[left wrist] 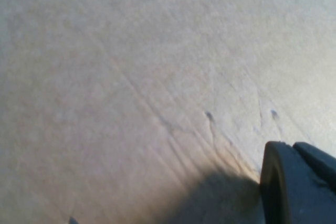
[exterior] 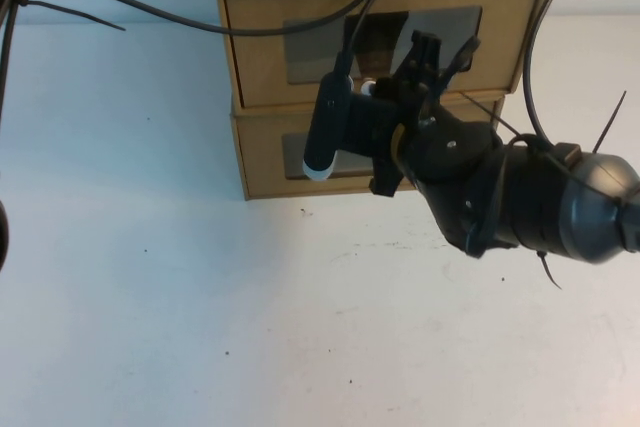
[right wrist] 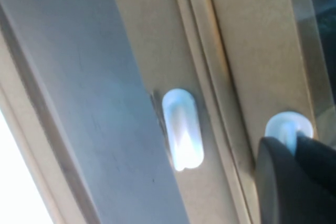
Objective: Open the shoe box
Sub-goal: 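Pull the top drawer of the cardboard box fully open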
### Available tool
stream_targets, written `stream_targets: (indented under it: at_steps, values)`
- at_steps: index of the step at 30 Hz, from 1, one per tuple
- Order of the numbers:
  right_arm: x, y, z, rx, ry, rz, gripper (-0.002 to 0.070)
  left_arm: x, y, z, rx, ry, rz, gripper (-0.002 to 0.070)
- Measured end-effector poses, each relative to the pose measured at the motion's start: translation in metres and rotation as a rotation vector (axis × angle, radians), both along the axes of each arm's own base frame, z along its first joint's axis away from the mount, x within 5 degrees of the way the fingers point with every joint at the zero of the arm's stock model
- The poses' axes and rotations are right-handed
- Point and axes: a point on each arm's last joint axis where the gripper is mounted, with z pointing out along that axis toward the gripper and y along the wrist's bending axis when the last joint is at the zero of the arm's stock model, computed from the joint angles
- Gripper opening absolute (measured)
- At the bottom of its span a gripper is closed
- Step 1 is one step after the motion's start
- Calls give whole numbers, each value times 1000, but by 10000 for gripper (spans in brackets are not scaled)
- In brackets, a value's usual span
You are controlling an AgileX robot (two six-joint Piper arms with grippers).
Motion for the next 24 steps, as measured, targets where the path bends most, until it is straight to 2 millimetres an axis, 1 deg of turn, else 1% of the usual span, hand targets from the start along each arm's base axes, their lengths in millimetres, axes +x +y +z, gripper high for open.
stream_targets:
  at_steps: [6,15,18,19,24]
  values:
    - [-21,-6,1,-1,12,-17,14,-6,-1,1,-1,39,-26,-5]
    - [-68,-8,7,12,38,-27,13,-7,-1,1,-5,56,-32,-5]
    - [-83,-9,10,45,63,-58,13,-7,-1,1,-5,56,-32,-5]
    - [-86,-8,14,62,65,-68,13,-7,-1,1,-5,56,-32,-5]
    - [-110,-8,17,93,117,-93,13,-8,-1,1,-6,60,-30,-5]
